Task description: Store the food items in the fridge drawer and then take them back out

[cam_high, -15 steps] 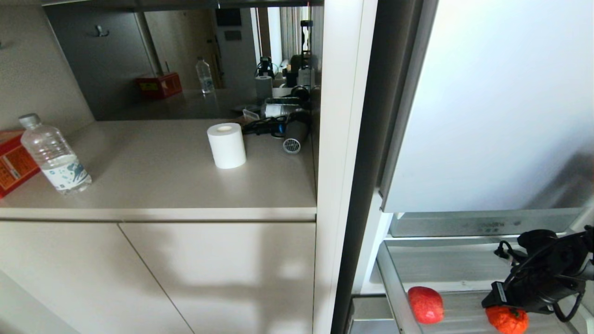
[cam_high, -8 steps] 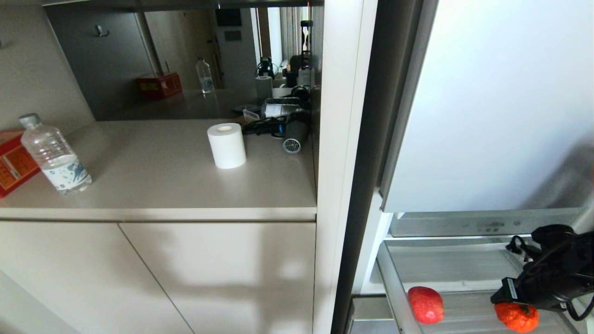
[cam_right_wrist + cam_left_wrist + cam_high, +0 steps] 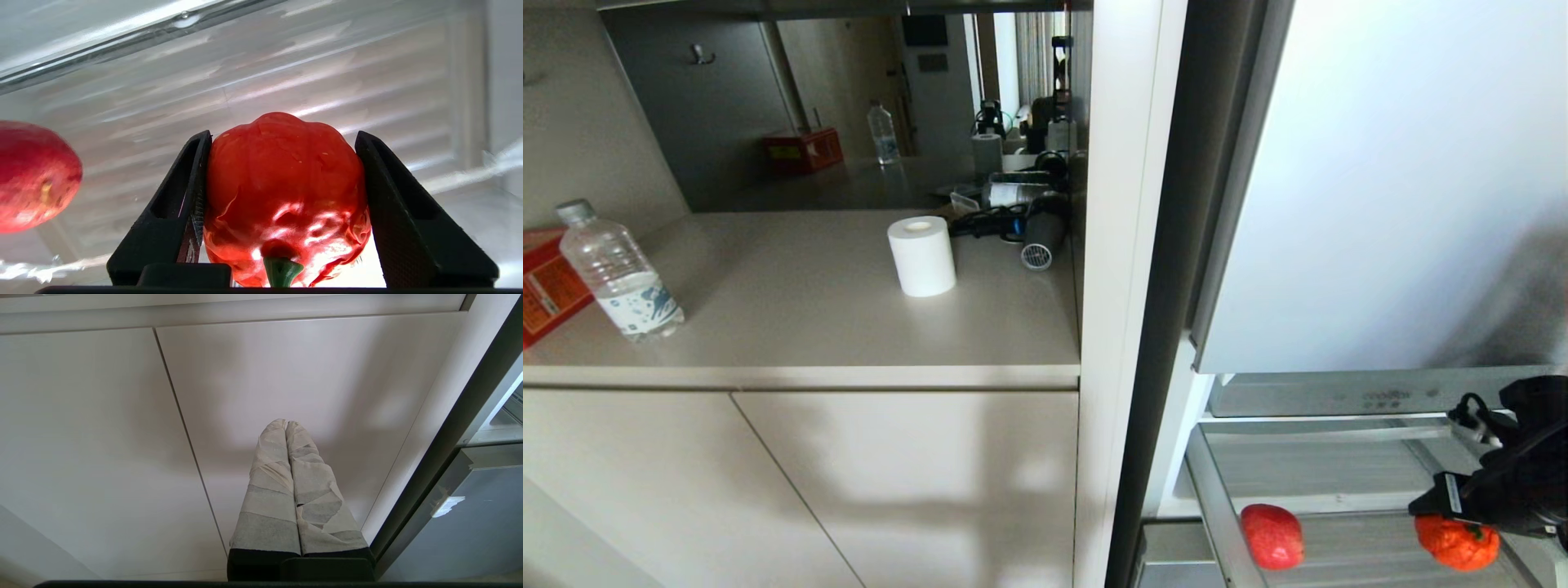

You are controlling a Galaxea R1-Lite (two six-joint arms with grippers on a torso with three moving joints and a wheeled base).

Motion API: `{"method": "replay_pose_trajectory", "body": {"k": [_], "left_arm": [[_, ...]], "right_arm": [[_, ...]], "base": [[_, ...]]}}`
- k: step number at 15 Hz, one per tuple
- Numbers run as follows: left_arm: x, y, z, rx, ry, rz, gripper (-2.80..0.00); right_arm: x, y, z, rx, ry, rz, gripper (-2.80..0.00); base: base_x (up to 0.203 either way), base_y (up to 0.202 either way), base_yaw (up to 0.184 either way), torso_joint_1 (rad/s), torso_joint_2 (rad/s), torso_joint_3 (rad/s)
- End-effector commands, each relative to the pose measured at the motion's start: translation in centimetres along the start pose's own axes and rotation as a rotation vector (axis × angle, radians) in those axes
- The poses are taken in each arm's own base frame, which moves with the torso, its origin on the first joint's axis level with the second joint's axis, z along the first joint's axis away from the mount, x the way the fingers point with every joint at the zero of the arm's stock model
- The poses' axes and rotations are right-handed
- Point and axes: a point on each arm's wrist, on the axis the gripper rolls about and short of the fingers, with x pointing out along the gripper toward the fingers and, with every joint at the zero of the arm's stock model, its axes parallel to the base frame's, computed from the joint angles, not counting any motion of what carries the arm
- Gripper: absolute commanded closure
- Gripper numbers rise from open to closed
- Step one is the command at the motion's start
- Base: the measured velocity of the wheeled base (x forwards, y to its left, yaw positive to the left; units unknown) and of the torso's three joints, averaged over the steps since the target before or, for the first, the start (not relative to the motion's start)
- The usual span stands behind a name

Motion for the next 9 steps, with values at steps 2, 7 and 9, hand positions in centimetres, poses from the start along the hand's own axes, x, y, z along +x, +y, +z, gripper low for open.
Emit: {"method": "replay_pose_trajectory", "body": {"k": [2,7,9], "left_arm": [[0.0,0.0,0.0,0.0,0.0,0.001,0.0],[0.0,0.0,0.0,0.0,0.0,0.001,0.0],[0.0,0.0,0.0,0.0,0.0,0.001,0.0]], "right_arm": [[-2.3,-0.5,-0.4,0.017,-0.058,-0.016,0.0],[-3.8,-1.1,-1.8,0.067,-0.07,-0.031,0.0],[-4.8,-1.0,-1.8,0.069,-0.105,-0.028,0.0]], "base": [[0.0,0.0,0.0,0.0,0.0,0.0],[0.0,0.0,0.0,0.0,0.0,0.0],[0.0,0.0,0.0,0.0,0.0,0.0]]}}
